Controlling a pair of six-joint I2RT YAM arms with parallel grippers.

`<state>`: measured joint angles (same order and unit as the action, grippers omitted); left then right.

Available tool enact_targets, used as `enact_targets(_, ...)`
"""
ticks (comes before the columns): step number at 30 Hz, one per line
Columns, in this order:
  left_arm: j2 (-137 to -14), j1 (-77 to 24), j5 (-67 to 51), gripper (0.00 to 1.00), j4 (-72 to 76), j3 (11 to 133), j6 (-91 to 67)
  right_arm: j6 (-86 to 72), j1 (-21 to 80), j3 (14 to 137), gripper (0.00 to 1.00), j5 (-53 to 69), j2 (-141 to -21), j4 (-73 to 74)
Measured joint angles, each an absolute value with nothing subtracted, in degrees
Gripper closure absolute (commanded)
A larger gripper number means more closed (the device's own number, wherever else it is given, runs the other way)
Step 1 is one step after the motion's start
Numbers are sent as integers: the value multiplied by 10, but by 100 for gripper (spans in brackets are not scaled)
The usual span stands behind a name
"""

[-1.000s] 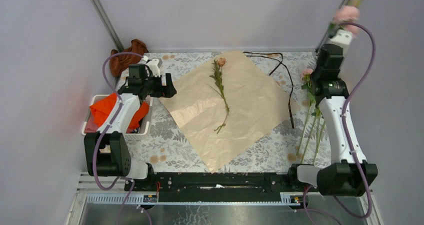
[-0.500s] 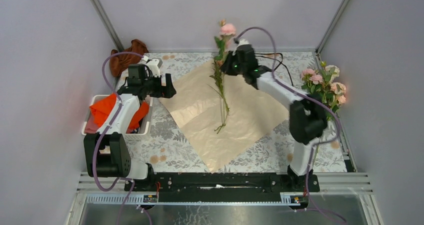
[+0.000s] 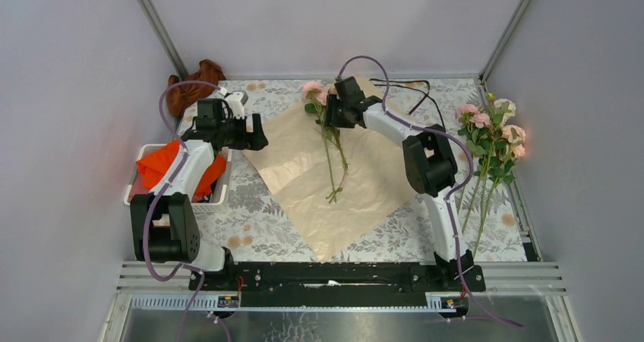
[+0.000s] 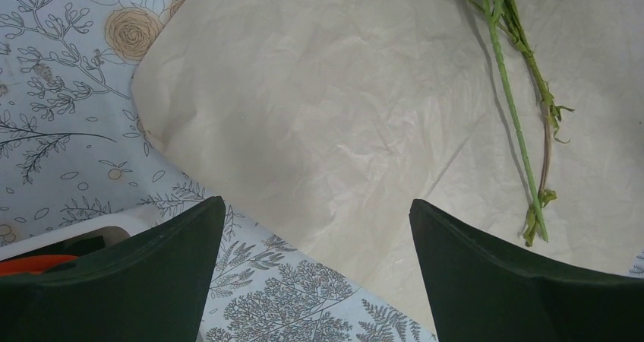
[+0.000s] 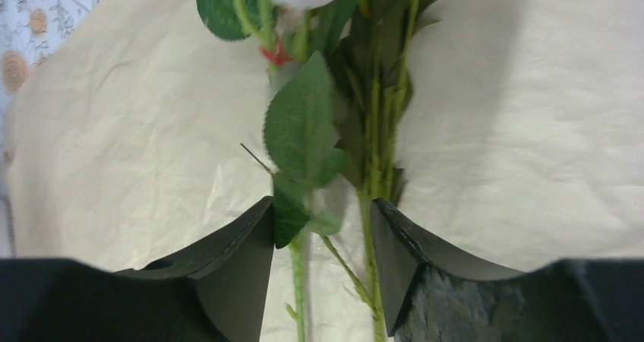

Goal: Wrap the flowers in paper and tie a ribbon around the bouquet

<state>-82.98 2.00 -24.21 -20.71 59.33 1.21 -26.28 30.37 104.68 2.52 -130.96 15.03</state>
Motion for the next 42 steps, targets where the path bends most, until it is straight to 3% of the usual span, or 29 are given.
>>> enact_targets(4, -830, 20, -242, 1, -207, 593, 12, -217, 300, 1052, 40, -23, -1261, 199)
enact_targets(8, -830, 20, -245, 1, -207, 593, 12, -181, 263, 942, 41, -71, -1098, 214)
enact_targets(10, -830, 20, -246, 1, -207, 593, 12, -171, 199, 853, 41, -83, -984, 211)
enact_targets(13, -830, 20, -247, 1, -207, 593, 12, -166, 14, 725, 37, -102, -844, 179)
enact_targets(16, -830, 20, -248, 1, -207, 593, 12, -161, -153, 642, 35, -130, -802, 166)
enact_targets(20, -830, 20, -249, 1, -207, 593, 12, -155, -233, 608, 41, -133, -851, 189)
enact_targets(31, -830, 20, -248, 1, -209, 593, 11, -132, -251, 691, 55, -135, -1046, 187)
enact_targets(33, -830, 20, -248, 1, -210, 593, 11, -130, -254, 693, 63, -135, -1063, 185)
enact_targets(37, -830, 20, -244, 1, -213, 593, 11, -118, -256, 702, 90, -136, -1090, 182)
enact_targets(42, -830, 20, -244, 1, -217, 593, 11, -88, -251, 714, 100, -135, -1089, 202)
